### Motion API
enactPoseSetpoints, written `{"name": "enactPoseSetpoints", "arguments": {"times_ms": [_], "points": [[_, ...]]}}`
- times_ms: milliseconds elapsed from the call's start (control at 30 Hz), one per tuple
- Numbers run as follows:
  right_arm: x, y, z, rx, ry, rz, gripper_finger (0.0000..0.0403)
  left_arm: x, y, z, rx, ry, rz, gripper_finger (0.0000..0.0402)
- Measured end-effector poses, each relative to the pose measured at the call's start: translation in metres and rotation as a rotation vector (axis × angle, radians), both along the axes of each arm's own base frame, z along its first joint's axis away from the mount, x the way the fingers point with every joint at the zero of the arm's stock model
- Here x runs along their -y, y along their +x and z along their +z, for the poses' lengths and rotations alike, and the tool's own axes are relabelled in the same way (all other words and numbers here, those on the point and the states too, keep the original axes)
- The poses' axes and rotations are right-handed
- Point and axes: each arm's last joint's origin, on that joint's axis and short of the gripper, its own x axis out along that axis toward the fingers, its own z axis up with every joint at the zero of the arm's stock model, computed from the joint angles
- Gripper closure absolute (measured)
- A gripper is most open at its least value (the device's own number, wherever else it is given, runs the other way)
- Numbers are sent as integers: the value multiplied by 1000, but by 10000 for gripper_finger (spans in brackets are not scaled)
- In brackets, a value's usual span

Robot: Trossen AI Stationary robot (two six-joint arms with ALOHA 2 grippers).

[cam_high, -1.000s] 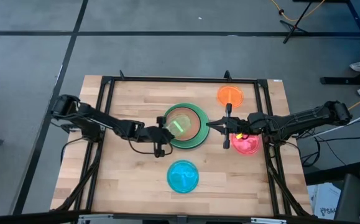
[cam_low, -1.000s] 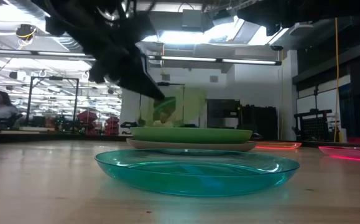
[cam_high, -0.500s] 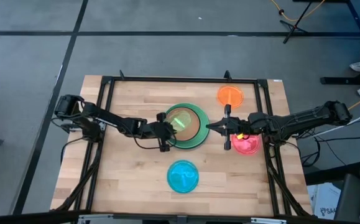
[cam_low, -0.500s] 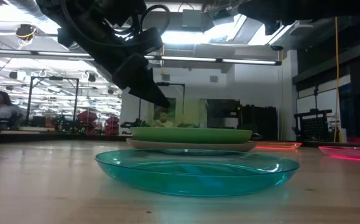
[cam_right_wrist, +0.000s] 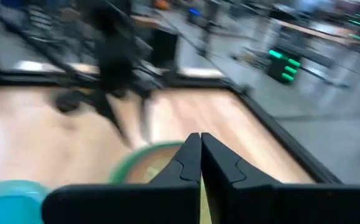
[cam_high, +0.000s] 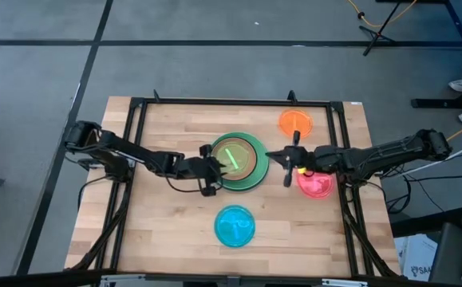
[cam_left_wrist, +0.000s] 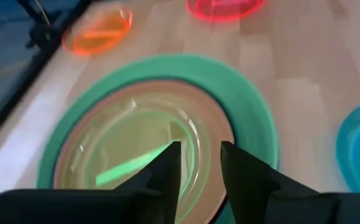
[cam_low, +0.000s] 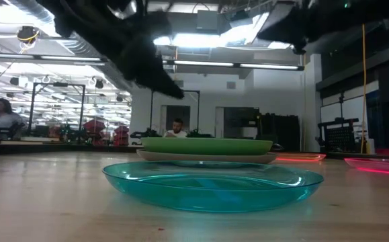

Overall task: Stack plastic plates
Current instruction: Stack the light orange plate on top of the light green plate

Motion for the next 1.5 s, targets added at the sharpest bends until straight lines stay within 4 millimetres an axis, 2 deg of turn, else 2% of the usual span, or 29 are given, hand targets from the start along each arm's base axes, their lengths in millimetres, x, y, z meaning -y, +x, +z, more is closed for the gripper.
{"name": "enactPoseSetpoints", "arguments": {"times_ms": [200, 333, 467, 733, 1000, 1300, 1500], "points": [[12, -3, -9, -91, -21, -205, 343, 13, -8, 18, 61, 22, -35, 295], [27, -7, -19, -191, -22, -307, 291, 21, -10, 20, 66, 33, -66, 295], [45, -12, -26, -256, 17, -404, 261, 26, -11, 20, 64, 43, -91, 295], [72, -16, -45, -395, 60, -557, 256, 27, -11, 20, 64, 44, -92, 295], [96, -7, -81, -589, 70, -654, 255, 27, -11, 20, 63, 43, -91, 295], [134, -11, -113, -709, 193, -724, 255, 27, -11, 20, 63, 43, -91, 295], [147, -10, -129, -729, 276, -669, 255, 27, -11, 20, 63, 43, -91, 295]]}}
